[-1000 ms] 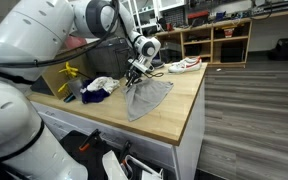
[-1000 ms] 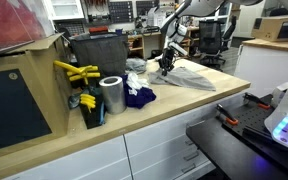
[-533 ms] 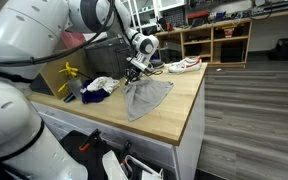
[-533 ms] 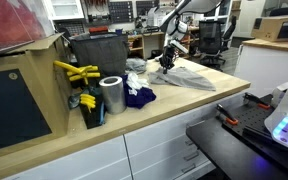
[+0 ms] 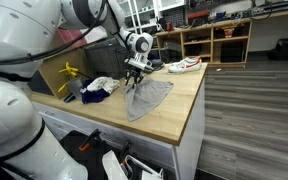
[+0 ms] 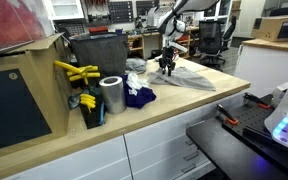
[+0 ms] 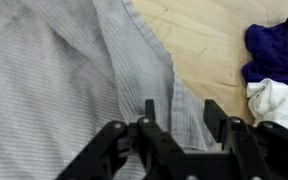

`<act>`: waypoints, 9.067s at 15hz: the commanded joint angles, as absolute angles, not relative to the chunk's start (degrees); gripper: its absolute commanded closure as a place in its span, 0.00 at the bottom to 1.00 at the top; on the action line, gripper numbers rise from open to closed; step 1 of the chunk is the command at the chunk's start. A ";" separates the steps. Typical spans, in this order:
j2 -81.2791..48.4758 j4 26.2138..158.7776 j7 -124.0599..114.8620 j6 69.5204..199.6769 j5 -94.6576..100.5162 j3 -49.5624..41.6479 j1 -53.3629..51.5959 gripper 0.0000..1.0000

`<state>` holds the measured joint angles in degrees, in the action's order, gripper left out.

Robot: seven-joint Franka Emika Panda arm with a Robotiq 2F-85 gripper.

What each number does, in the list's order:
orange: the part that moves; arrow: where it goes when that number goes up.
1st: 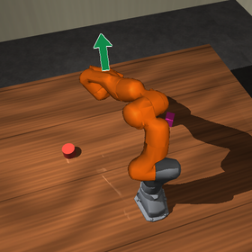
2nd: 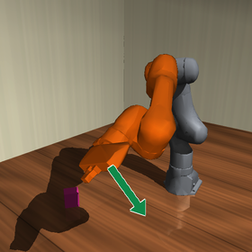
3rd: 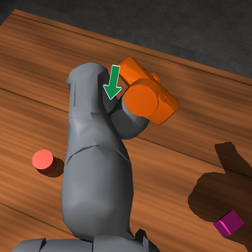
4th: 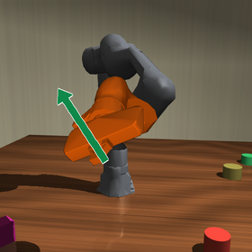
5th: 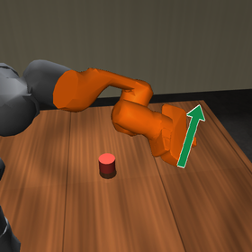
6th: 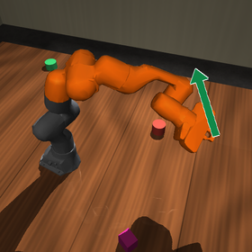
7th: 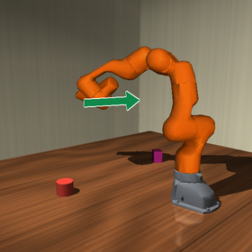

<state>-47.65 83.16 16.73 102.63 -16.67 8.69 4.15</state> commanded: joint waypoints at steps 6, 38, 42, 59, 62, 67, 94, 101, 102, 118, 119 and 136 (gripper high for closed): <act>-44.42 88.79 17.00 111.40 -16.18 8.68 3.07 0.67; -20.33 115.36 41.81 95.47 -19.99 12.31 2.17 0.24; -19.27 117.36 39.45 100.77 -18.45 10.05 1.26 0.00; -19.67 135.66 12.76 137.27 -0.41 4.56 -2.35 1.00; -18.71 137.52 8.71 138.76 2.54 3.81 -2.96 1.00; -18.91 137.96 7.26 136.42 4.01 3.94 -2.74 1.00; -15.94 130.29 9.61 135.50 -5.19 3.90 -0.24 0.00; -24.66 117.47 4.36 139.09 -11.18 4.11 0.26 0.00; -26.12 115.34 3.38 139.18 -11.49 4.12 0.07 0.00; -40.78 94.96 -5.99 138.85 -15.00 5.03 -0.45 0.99; -41.75 94.10 -6.38 138.91 -15.51 5.21 -0.44 1.00; -53.63 80.83 -7.12 135.46 -18.50 8.48 -0.08 1.00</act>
<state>-50.70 84.41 -7.18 138.06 -16.70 6.75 -0.89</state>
